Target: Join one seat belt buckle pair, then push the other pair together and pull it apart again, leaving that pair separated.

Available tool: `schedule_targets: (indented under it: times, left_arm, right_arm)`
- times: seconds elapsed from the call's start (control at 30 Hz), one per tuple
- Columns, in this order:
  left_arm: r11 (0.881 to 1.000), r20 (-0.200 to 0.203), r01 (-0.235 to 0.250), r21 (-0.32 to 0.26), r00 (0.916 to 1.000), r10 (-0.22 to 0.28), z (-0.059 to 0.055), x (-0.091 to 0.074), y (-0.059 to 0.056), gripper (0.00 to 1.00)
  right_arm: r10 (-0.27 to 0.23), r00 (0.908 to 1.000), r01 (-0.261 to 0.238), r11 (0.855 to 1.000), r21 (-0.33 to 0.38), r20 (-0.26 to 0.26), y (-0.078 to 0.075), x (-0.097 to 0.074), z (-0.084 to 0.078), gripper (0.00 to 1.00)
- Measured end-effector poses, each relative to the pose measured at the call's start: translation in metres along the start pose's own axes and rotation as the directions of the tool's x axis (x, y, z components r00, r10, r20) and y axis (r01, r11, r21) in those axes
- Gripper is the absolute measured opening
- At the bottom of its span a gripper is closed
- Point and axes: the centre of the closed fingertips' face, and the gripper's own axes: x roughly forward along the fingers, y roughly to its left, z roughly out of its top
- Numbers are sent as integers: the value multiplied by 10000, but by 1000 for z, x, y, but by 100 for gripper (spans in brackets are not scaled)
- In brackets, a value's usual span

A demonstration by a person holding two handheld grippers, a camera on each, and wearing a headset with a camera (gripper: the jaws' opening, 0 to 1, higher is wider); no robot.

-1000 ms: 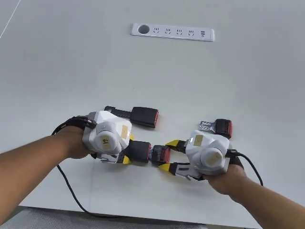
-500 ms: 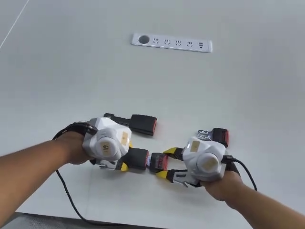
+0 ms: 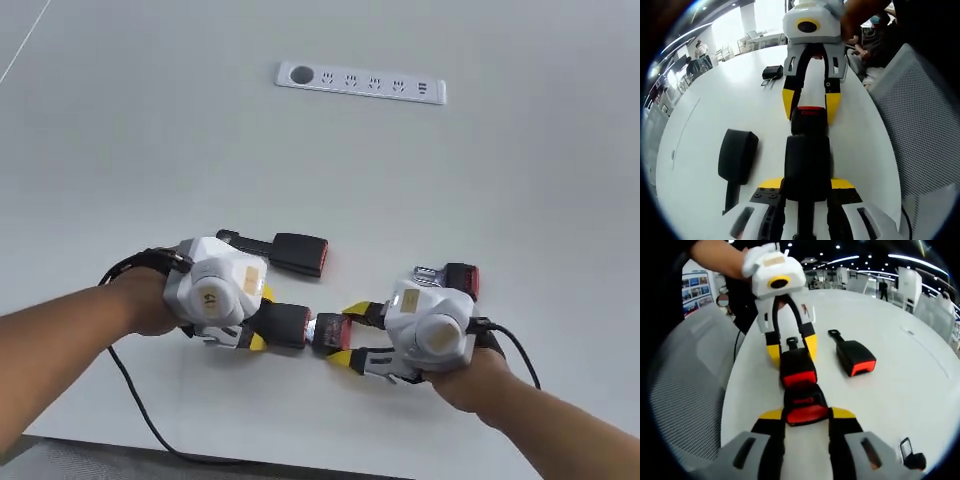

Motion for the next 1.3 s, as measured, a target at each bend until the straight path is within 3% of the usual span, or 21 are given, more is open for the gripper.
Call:
schedule_targets:
  times: [0.27,0.33,0.53,1.3]
  left_arm:
    - [9999,714,75,-149,9974,-64,0,-2,-1,32]
    - [9999,828,99,-97,9965,-90,0,-2,0,32]
    - [9995,1105,246,-175,9936,-225,-1,-2,0,31]
    - [9982,1666,421,-437,9854,-343,6,-6,-2,31]
  right_arm:
    - [44,9996,-43,10000,-44,271,-1,-1,0,31]
    - [102,9987,-119,9994,325,494,-2,-2,1,31]
    - [76,9985,-72,9999,-76,550,-1,-1,-1,31]
    - [-147,9952,139,9999,94,970,-3,0,0,30]
